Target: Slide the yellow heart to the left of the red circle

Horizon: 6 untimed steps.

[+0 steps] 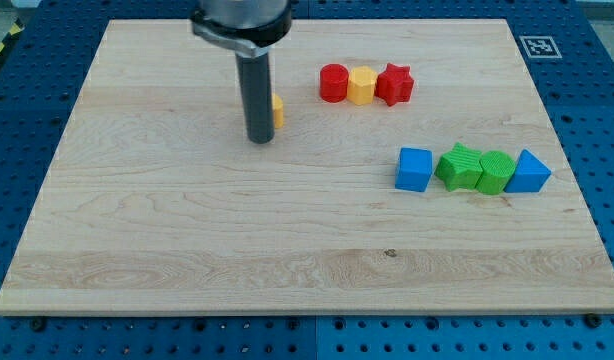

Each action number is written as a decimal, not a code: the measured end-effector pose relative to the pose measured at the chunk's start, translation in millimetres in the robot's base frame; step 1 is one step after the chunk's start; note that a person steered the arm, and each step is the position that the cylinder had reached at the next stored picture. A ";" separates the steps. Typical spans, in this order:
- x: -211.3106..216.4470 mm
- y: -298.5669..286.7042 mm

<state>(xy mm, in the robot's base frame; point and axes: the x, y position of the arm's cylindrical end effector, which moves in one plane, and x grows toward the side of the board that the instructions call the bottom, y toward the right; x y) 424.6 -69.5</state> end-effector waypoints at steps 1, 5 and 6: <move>-8.1 -3.1; -64.1 24.1; -74.6 29.9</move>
